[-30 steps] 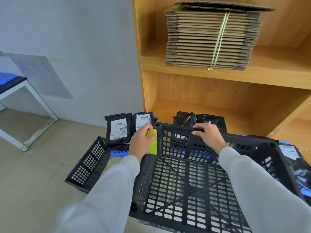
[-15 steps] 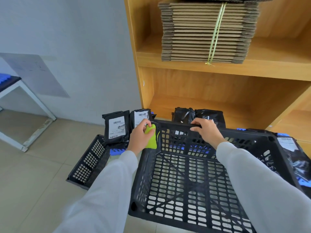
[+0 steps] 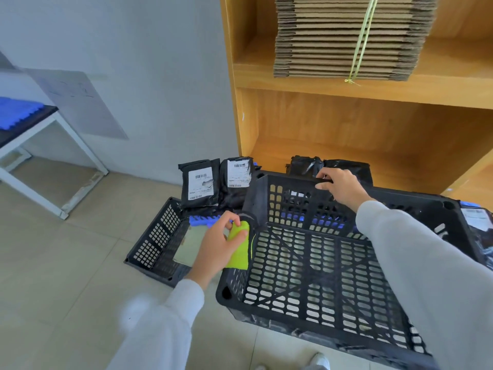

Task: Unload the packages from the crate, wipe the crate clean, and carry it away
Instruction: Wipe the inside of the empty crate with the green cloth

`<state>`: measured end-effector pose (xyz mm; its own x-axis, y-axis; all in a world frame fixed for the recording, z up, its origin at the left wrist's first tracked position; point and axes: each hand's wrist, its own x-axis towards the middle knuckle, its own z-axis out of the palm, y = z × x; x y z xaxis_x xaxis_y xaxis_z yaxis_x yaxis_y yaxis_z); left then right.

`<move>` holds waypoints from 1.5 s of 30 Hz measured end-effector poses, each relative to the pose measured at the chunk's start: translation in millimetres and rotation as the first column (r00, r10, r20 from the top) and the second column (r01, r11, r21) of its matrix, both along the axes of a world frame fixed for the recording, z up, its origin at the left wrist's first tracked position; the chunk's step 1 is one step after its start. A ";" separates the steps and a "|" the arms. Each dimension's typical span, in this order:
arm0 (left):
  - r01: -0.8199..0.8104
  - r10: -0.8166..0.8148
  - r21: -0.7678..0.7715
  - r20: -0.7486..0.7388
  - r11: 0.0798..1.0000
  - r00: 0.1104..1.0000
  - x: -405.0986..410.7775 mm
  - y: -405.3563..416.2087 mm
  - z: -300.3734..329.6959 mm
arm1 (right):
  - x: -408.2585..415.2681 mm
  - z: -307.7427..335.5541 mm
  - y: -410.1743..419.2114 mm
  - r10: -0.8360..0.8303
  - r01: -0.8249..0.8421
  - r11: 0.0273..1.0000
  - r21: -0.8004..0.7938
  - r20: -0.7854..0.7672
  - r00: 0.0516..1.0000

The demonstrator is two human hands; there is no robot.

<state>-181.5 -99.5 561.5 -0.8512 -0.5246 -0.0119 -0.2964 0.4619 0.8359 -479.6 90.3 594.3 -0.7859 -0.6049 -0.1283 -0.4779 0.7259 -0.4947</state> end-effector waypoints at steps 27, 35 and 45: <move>-0.187 0.182 -0.101 -0.055 0.977 0.982 50.1 33.6 -5.5 | 201.7 34.9 115.9 0.414 -0.451 0.892 -0.015 0.426 0.805; -0.128 0.137 -0.384 -0.006 0.914 0.991 47.1 36.9 8.9 | 243.4 -28.3 127.9 0.428 -0.421 0.900 -0.117 0.045 0.903; -0.039 0.182 -0.599 0.180 0.800 0.967 53.0 61.6 34.2 | 244.7 -26.8 131.0 0.300 -0.257 0.931 -0.257 0.141 0.944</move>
<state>-128.5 -37.9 595.7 -0.7993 -0.5816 0.1514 -0.5162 0.7934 0.3226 -234.9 221.3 567.5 -0.5593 -0.8253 -0.0781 -0.5343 0.4308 -0.7273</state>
